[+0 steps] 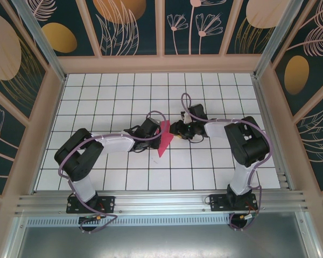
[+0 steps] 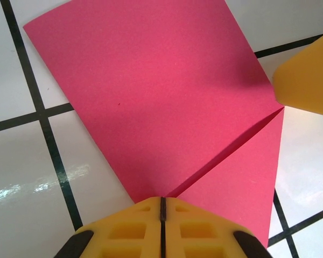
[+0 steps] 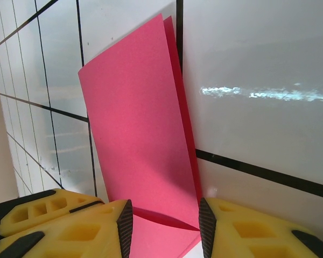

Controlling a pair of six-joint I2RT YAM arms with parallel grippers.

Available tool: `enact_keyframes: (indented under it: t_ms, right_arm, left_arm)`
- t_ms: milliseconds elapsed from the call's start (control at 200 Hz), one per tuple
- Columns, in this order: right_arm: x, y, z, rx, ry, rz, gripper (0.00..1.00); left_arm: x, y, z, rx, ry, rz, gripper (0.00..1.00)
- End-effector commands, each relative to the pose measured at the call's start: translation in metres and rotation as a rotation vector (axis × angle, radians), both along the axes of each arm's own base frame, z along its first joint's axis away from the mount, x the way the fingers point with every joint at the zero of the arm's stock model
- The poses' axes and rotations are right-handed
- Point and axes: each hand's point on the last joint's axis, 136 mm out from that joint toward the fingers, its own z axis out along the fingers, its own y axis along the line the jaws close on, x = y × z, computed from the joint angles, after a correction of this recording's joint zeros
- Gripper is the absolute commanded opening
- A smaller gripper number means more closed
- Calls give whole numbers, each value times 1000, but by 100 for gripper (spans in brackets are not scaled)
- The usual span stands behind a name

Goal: Fold a paper plane with a square sheet of paper (pick it up from the middle)
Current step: Fourth fold the wing at the center of the table.

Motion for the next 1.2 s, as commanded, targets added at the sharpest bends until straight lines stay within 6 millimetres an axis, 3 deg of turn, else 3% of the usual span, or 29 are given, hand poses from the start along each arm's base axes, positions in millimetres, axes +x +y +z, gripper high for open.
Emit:
enact_keyframes:
  t_ms: [0,170,786,956,1116,1171,1191]
  right_arm:
    - [4,4,1,-14,-20,18,41]
    - [5,2,0,-31,-24,10,41]
    - [6,10,5,-4,-15,26,41]
    - [10,4,3,-40,-26,1,42]
    - [10,2,1,-55,-27,-4,42]
    - [10,2,1,-53,-26,-4,42]
    - [10,2,0,-53,-25,-3,42]
  left_arm:
    - [0,8,-4,25,-1,35,10]
    - [3,13,0,36,-23,54,10]
    - [-6,17,-27,76,36,35,7]
    - [-4,15,-17,56,17,35,9]
    - [2,10,9,7,-38,38,14]
    - [3,11,8,9,-43,42,14]
    - [5,9,20,-10,-65,44,14]
